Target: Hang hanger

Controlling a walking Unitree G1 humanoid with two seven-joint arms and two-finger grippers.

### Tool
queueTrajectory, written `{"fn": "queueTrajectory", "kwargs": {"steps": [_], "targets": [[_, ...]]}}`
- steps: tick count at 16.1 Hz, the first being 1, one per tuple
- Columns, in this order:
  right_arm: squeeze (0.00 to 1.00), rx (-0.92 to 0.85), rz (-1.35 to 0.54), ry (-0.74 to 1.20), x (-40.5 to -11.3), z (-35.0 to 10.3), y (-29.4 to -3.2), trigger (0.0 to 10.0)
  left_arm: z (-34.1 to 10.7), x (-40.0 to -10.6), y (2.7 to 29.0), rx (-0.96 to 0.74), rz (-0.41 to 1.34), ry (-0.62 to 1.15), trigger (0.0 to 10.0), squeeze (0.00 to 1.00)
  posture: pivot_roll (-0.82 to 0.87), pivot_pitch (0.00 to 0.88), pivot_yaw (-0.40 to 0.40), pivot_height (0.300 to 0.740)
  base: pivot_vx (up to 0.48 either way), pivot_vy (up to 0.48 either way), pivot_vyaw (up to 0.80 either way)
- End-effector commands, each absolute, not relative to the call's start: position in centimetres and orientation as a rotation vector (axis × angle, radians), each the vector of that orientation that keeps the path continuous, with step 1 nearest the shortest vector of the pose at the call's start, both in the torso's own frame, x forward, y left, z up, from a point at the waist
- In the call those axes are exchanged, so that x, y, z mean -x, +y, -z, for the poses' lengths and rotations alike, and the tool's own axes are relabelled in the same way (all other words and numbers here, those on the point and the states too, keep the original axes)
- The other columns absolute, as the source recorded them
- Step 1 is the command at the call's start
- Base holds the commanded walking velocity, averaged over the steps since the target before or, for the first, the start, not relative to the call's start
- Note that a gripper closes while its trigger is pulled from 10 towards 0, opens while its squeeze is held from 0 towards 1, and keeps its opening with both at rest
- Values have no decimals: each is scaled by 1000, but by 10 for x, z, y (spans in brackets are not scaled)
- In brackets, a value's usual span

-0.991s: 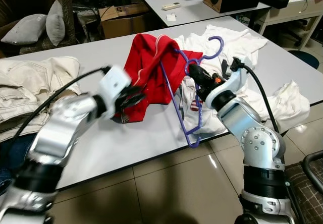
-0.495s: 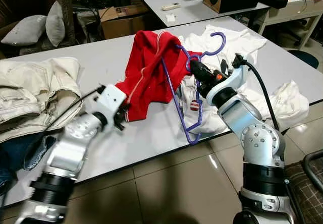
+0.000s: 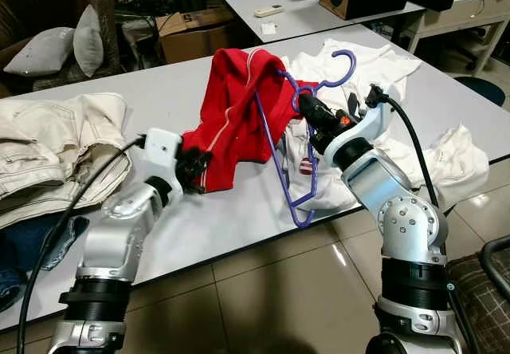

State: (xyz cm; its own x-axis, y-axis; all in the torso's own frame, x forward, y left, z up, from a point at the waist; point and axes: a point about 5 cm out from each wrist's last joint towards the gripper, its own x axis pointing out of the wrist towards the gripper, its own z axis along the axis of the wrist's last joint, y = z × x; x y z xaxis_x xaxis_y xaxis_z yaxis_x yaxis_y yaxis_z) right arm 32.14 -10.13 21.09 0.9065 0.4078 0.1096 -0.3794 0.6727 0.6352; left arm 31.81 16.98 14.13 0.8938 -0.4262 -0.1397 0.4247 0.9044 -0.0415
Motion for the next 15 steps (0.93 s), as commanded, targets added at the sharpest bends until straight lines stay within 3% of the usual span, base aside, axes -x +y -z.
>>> {"fn": "queueTrajectory", "kwargs": {"steps": [1,3,6,7,8,12,13,14,15], "targets": [[0,-710,-455,2,-321,-219,-100,10000,-145,-313,162,42,504,126,10000,1000,34,0,120,740,0,0,0],[0,-709,-459,1,-322,-219,-99,10000,-140,-310,156,8,523,146,10000,1000,35,0,119,740,0,0,0],[0,-707,-462,-2,-322,-221,-99,10000,-125,-317,160,-47,397,211,10000,1000,36,0,114,740,0,0,0],[0,-707,-464,-2,-322,-221,-99,10000,-119,-320,162,-77,334,236,10000,165,36,0,114,740,0,0,0],[0,-707,-466,-2,-322,-221,-99,10000,-116,-322,161,-91,303,248,10000,0,36,0,113,740,0,0,0],[0,-711,-469,-2,-322,-221,-97,10000,-111,-328,144,-24,334,263,10000,0,35,0,116,740,0,0,0],[0,-711,-469,-2,-322,-221,-97,10000,-111,-328,143,-14,333,266,9451,0,35,0,116,740,0,0,0],[0,-712,-468,-2,-322,-221,-97,10000,-111,-329,143,-1,325,269,2902,0,35,0,116,740,0,0,0],[0,-712,-467,-2,-321,-221,-98,10000,-111,-330,142,29,325,268,0,0,34,0,120,740,0,0,0]]}}
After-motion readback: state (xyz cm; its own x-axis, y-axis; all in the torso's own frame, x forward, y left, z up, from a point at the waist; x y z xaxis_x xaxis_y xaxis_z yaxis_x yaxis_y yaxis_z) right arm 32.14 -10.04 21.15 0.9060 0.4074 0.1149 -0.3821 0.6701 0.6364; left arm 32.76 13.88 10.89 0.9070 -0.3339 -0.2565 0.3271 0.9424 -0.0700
